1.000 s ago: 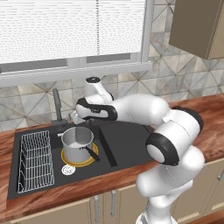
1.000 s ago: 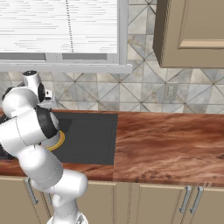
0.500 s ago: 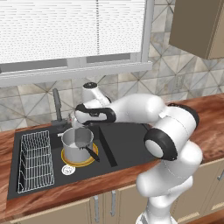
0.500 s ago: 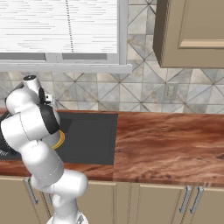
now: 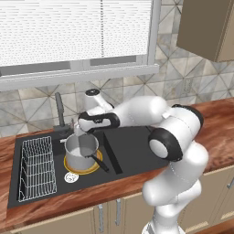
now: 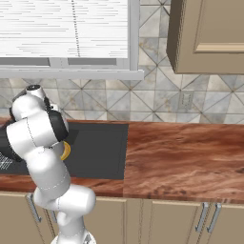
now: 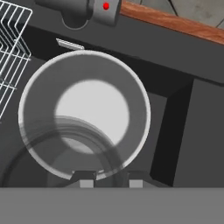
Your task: Pick the saucepan and jar and place them in the sink. Then turn on the water.
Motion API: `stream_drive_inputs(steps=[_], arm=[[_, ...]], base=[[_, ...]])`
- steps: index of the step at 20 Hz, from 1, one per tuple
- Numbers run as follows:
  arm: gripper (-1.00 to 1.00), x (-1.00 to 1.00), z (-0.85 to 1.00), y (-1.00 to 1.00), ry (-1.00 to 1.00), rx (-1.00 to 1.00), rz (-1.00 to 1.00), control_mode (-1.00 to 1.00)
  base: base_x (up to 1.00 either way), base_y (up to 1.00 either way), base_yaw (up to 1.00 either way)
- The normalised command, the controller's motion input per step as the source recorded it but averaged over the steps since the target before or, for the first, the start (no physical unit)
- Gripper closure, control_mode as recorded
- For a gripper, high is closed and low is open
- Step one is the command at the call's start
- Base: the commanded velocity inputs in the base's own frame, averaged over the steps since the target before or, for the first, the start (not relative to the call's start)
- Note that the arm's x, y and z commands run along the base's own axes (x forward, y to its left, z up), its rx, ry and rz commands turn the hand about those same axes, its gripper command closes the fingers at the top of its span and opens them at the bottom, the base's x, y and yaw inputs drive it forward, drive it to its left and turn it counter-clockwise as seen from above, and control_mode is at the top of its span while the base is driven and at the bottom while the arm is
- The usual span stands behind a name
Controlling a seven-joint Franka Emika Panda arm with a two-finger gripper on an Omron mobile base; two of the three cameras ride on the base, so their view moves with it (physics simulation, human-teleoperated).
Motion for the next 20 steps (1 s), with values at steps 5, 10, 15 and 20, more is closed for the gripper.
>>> stream_drive_inputs(steps=[5,10,15,20], arm=[[1.00,0.20,0.00,0.11,-0.01,-0.02,-0.02,-1.00],[1.00,0.32,0.01,0.21,-0.01,-0.01,-0.04,-1.00],[1.00,0.29,0.02,0.17,0.00,0.00,-0.04,-1.00],[1.00,0.29,-0.38,0.04,0.00,0.00,-0.05,-1.00]], base=[[0.00,0.00,0.00],[0.00,0.00,0.00],[0.00,0.00,0.00],[0.00,0.00,0.00]])
